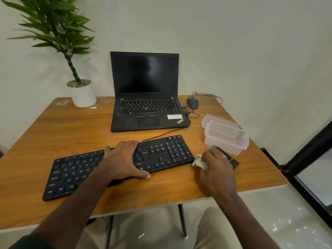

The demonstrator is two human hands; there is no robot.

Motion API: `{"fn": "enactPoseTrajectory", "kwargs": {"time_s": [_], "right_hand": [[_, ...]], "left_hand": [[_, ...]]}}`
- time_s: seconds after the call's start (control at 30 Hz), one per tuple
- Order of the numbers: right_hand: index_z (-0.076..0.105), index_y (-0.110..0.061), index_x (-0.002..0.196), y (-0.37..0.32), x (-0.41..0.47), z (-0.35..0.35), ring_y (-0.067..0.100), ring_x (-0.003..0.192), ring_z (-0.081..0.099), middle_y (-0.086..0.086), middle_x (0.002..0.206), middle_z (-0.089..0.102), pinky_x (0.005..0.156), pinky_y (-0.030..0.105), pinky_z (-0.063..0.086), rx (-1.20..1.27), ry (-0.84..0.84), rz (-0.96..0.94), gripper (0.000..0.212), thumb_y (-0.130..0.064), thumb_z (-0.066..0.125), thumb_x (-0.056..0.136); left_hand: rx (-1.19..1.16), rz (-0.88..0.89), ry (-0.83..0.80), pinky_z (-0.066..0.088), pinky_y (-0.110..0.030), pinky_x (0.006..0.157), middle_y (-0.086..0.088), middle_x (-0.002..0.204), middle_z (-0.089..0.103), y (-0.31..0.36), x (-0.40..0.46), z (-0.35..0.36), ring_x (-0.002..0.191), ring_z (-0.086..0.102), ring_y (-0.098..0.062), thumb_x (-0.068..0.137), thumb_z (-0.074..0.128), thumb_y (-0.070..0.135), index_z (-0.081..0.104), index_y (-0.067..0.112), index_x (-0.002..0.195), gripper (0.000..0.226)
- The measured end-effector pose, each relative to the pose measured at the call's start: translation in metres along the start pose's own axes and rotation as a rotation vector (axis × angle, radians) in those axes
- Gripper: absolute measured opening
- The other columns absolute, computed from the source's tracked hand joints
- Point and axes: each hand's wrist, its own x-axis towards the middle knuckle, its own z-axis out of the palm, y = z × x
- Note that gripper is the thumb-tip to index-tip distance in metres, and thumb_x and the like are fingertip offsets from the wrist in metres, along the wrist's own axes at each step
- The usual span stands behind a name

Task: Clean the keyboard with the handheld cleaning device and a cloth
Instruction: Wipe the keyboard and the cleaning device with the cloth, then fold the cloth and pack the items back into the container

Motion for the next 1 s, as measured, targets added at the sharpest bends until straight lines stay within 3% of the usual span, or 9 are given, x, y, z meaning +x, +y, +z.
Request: {"fn": "enactPoseTrajectory", "kwargs": {"time_s": [0.1, 0.2, 0.37, 0.47, 0.53, 0.7, 0.8, 1.0], "right_hand": [[0.072, -0.014, 0.103, 0.006, -0.006, -0.007, 0.02, 0.099, 0.058, 0.004, 0.11, 0.065, 0.083, 0.035, 0.054, -0.067, -0.054, 0.039, 0.023, -0.014, 0.076, 0.081], [0.07, -0.017, 0.114, 0.008, -0.012, -0.01, 0.018, 0.108, 0.055, 0.001, 0.116, 0.064, 0.093, 0.03, 0.048, -0.089, -0.166, 0.058, 0.033, -0.03, 0.068, 0.083], [0.07, -0.019, 0.117, -0.002, -0.015, -0.014, 0.016, 0.102, 0.059, -0.002, 0.109, 0.068, 0.09, 0.033, 0.051, -0.016, -0.144, 0.054, 0.052, -0.058, 0.064, 0.082], [0.07, -0.018, 0.112, -0.013, -0.002, -0.014, 0.017, 0.096, 0.061, -0.001, 0.103, 0.071, 0.086, 0.035, 0.052, 0.056, -0.056, 0.057, 0.04, -0.048, 0.066, 0.086], [0.069, -0.017, 0.113, -0.024, 0.01, -0.01, 0.016, 0.096, 0.062, 0.0, 0.104, 0.071, 0.088, 0.032, 0.049, 0.079, -0.029, 0.052, 0.031, -0.039, 0.066, 0.092], [0.065, -0.019, 0.118, -0.039, 0.041, 0.005, 0.01, 0.096, 0.06, -0.002, 0.108, 0.068, 0.085, 0.024, 0.041, 0.063, -0.055, 0.094, 0.026, -0.035, 0.062, 0.097], [0.063, -0.016, 0.12, -0.043, 0.054, 0.014, 0.015, 0.096, 0.062, 0.003, 0.11, 0.066, 0.086, 0.029, 0.05, 0.067, -0.101, 0.127, 0.029, -0.033, 0.065, 0.096], [0.062, -0.01, 0.118, -0.042, 0.059, 0.029, 0.022, 0.093, 0.062, 0.009, 0.106, 0.064, 0.084, 0.039, 0.054, -0.01, -0.229, 0.211, 0.037, -0.038, 0.064, 0.095]], "left_hand": [[-0.002, 0.004, 0.009, 0.015, -0.061, 0.118, 0.006, 0.165, 0.02, 0.0, 0.005, 0.0, 0.15, 0.018, -0.017, 0.044, 0.06, 0.097, 0.014, 0.028, 0.159, 0.142], [-0.014, 0.021, 0.013, 0.016, -0.059, 0.118, 0.006, 0.164, 0.022, 0.001, 0.011, 0.0, 0.149, 0.02, -0.017, 0.042, 0.06, 0.098, 0.015, 0.028, 0.158, 0.143], [-0.038, 0.034, 0.036, 0.007, -0.061, 0.12, 0.004, 0.165, 0.021, 0.004, 0.01, 0.001, 0.15, 0.02, -0.017, 0.044, 0.06, 0.099, 0.014, 0.027, 0.159, 0.143], [-0.05, 0.015, 0.109, 0.004, -0.059, 0.12, 0.003, 0.163, 0.026, 0.002, 0.0, 0.002, 0.149, 0.023, -0.017, 0.047, 0.054, 0.101, 0.019, 0.028, 0.157, 0.136], [-0.101, -0.032, 0.217, 0.013, -0.056, 0.12, 0.002, 0.158, 0.036, -0.004, -0.01, 0.003, 0.145, 0.031, -0.018, 0.054, 0.052, 0.099, 0.029, 0.028, 0.154, 0.124], [-0.142, -0.233, 0.525, 0.043, -0.055, 0.101, -0.006, 0.136, 0.058, -0.047, -0.039, -0.002, 0.127, 0.05, -0.028, 0.085, 0.067, 0.06, 0.056, 0.019, 0.136, 0.066], [-0.158, -0.424, 0.576, 0.05, -0.051, 0.09, -0.009, 0.125, 0.061, -0.077, -0.059, -0.004, 0.119, 0.053, -0.032, 0.088, 0.069, 0.049, 0.062, 0.014, 0.126, 0.053], [-0.254, -0.669, 0.532, 0.054, -0.041, 0.075, -0.012, 0.106, 0.065, -0.122, -0.094, 0.005, 0.096, 0.062, -0.031, 0.089, 0.067, 0.051, 0.063, 0.007, 0.118, 0.053]]}}
